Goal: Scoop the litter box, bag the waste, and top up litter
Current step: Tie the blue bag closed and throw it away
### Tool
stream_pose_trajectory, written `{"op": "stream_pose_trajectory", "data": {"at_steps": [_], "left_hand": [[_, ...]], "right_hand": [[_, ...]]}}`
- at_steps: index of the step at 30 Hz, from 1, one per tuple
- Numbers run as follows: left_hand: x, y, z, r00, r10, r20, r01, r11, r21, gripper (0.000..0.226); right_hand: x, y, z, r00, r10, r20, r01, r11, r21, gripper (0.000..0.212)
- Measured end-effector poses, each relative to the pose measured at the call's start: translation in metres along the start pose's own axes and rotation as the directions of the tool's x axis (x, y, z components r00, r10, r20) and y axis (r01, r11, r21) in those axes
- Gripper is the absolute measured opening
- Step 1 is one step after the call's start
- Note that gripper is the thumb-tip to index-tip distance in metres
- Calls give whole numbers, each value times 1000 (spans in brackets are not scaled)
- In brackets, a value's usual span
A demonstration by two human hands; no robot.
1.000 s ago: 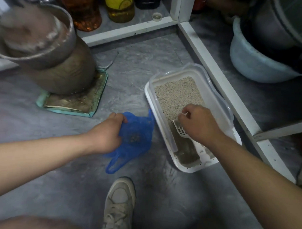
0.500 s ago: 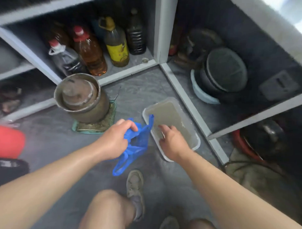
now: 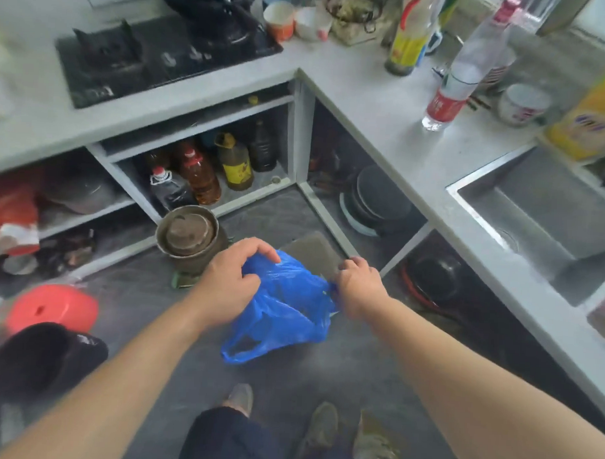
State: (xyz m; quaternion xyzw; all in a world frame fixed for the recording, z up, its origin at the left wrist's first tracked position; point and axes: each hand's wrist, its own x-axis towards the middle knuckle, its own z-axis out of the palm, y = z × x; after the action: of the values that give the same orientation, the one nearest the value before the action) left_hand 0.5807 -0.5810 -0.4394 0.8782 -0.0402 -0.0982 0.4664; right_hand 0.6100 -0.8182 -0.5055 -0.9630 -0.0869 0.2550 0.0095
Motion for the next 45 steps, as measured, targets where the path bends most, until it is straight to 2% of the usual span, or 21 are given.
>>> {"op": "stream_pose_trajectory", "data": {"at_steps": [2,4,5,11,14,15,18,19,22,24,26,28,29,31,34,36,38,40,42,43,45], "left_hand": [[-9,0,-7,1000,-24,-6,24,1000,-19,53],[-15,-4,-15,1000,-24,10,25,999,-25,56],[-18,-7,-20,999,-33,26,34,999,-27,58],[-35,-19,-61,990,-65,129,75,994,-77,62],[-44,-20,-78,988,-90,129,108,984,-145,51],[-46,-19,-83,985,-110,136,132,977,-167,43],[-51,-18,-92,967,-162,194,212,940,-268,20],[-53,-16,-93,963,-159,216,220,929,-298,15],[-60,-1,-91,950,-96,298,223,876,-428,8],[-68,11,-88,936,-51,349,231,837,-497,6],[-75,19,-83,920,-34,390,255,808,-531,8],[-81,24,-80,903,-22,429,277,793,-542,12],[-82,24,-80,895,-12,447,282,790,-544,15],[-84,22,-82,891,21,454,218,856,-469,28],[-90,17,-94,865,93,493,-3,984,-180,48],[-94,14,-95,846,100,524,-103,994,-23,40],[-96,13,-89,851,97,517,-159,984,78,19],[-98,14,-83,879,121,461,-199,972,123,9],[-97,16,-82,916,147,374,-198,975,102,9],[-96,18,-84,933,147,328,-177,982,64,9],[-90,19,-90,967,91,240,-89,996,-20,8]], "right_hand": [[-32,-7,-14,993,108,56,-119,958,259,20],[-60,-18,-29,976,174,129,-216,809,547,23],[-74,-25,-36,974,179,137,-226,760,610,25],[-141,-88,-67,942,335,-14,-182,546,818,28],[-162,-124,-73,913,399,-86,-119,463,878,31],[-168,-134,-73,906,412,-95,-90,407,909,30],[-188,-161,-72,893,445,-74,10,145,989,25],[-195,-169,-72,889,453,-69,23,106,994,26],[-211,-192,-66,884,460,-83,36,110,993,19],[-215,-205,-59,895,441,-74,20,127,992,28],[-212,-217,-50,890,448,-78,-18,205,979,41],[-209,-222,-45,838,531,-128,-64,328,943,34],[-209,-222,-45,800,578,-162,-65,353,934,25],[-210,-218,-44,748,640,-176,-17,285,958,13],[-214,-207,-45,738,665,-120,12,165,986,7],[-215,-199,-45,733,673,-99,-3,149,989,10],[-214,-194,-45,726,683,-81,-8,126,992,11],[-214,-192,-44,735,674,-68,-2,102,995,12],[-215,-189,-42,738,670,-74,13,96,995,34],[-215,-186,-40,730,679,-83,20,100,995,44],[-216,-175,-37,689,719,-89,15,109,994,45]]}}
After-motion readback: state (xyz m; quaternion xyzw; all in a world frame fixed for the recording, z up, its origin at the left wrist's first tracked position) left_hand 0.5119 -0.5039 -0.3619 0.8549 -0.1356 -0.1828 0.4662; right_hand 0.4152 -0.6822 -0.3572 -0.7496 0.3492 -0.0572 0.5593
